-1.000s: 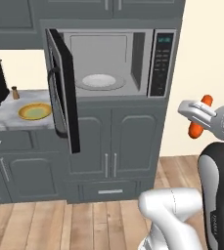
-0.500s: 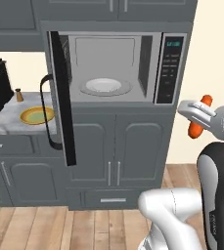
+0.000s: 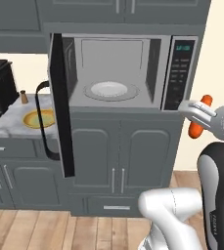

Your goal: Pick the carrot from the counter and place it in the microwave. Then turn on the microwave.

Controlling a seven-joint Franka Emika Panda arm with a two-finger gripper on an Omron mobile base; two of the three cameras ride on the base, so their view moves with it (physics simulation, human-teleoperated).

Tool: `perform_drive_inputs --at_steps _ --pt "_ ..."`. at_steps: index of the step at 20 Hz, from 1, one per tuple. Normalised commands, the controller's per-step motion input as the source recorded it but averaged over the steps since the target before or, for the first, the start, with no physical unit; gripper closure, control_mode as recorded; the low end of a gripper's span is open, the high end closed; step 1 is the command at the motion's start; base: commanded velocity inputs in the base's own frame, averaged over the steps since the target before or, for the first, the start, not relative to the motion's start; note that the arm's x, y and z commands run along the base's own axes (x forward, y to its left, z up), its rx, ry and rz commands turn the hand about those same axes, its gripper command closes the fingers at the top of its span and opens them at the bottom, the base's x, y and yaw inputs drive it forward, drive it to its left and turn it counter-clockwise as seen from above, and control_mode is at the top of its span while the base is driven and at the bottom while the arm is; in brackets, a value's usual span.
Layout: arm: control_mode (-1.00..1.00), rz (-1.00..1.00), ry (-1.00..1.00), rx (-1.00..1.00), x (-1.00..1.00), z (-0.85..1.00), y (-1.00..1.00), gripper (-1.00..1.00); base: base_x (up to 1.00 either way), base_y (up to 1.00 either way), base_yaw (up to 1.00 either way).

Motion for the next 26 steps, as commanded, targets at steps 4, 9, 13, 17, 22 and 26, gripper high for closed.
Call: perform_drive_inputs --at_steps 4,9,13,17,22,26 --pt "1.00 0.00 0.00 0.00 0.00 0.00 0.00 1.00 0.34 -0.34 0.13" --pt "1.00 0.00 0.00 0.00 0.00 0.00 0.00 1.00 0.32 -0.38 0.13" --pt "1.00 0.00 0.00 0.00 0.00 0.00 0.00 1.00 0.32 -0.37 0.13" --pt "1.00 0.00 0.00 0.00 0.00 0.00 0.00 1.00 0.33 -0.32 0.12" --pt "1.00 0.00 0.00 0.00 0.00 0.00 0.00 1.00 0.33 -0.27 0.11" --pt "1.00 0.00 0.00 0.00 0.00 0.00 0.00 1.00 0.35 -0.18 0.11"
